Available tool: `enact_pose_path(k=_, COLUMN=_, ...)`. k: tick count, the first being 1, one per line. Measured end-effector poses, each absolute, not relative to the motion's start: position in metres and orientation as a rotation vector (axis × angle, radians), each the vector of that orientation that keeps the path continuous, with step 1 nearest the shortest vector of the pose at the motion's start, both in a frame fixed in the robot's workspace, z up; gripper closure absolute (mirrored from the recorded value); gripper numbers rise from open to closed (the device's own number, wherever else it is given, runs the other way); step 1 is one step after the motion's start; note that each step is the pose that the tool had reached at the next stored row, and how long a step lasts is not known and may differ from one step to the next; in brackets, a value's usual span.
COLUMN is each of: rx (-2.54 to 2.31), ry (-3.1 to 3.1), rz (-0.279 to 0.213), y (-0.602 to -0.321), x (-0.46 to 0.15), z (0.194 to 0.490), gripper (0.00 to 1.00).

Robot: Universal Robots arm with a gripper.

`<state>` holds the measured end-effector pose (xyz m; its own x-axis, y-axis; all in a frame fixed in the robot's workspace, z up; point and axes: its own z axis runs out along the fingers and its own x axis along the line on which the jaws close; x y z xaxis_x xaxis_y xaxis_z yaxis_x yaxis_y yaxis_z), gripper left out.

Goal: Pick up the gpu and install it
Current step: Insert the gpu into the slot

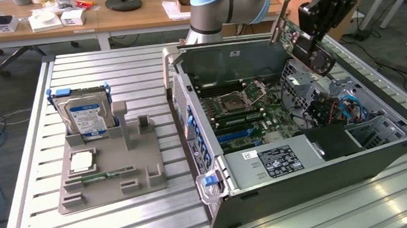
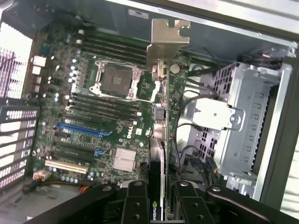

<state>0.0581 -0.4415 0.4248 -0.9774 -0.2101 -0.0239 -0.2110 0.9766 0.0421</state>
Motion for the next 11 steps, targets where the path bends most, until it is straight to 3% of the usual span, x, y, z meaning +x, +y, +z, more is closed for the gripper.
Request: enact_pose_path(k=11, rx=-0.638, ry=3.060, rz=0.071, y=-0.4415, x=0.0581, z=0.4239, gripper=0.74)
